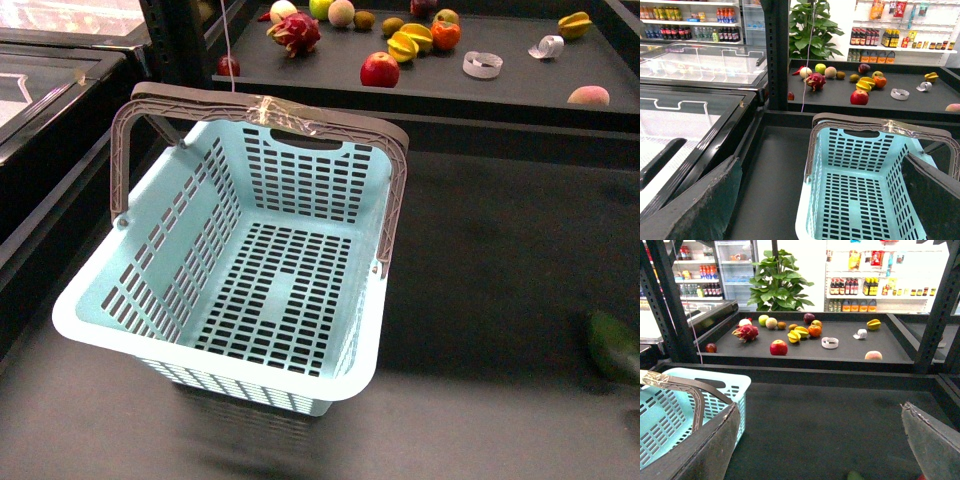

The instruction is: Pick mango with right arm and hold basket with left

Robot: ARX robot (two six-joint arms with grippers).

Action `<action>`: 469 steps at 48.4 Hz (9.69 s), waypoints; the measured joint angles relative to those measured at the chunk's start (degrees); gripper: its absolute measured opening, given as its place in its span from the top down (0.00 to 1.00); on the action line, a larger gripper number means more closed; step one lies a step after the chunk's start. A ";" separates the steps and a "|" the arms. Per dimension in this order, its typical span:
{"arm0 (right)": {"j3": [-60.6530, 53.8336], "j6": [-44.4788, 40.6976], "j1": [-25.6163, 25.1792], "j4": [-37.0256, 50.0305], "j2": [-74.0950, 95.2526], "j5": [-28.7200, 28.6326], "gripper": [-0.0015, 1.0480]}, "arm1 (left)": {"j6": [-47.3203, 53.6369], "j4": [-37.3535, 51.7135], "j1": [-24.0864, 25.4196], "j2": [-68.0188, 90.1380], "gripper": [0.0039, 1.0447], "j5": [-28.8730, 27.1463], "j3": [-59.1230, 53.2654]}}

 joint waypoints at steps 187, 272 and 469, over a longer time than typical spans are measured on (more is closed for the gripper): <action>0.00 0.00 0.00 0.00 0.00 0.00 0.08 | -29.97 52.87 -31.82 97.07 0.85 15.34 29.22; 24.79 -28.50 -33.44 34.49 101.66 -10.60 0.08 | -29.57 52.87 -32.59 97.35 0.85 13.49 29.35; 41.99 8.31 17.46 40.06 102.36 -15.10 0.15 | -29.59 52.87 -32.59 97.35 0.85 13.60 29.35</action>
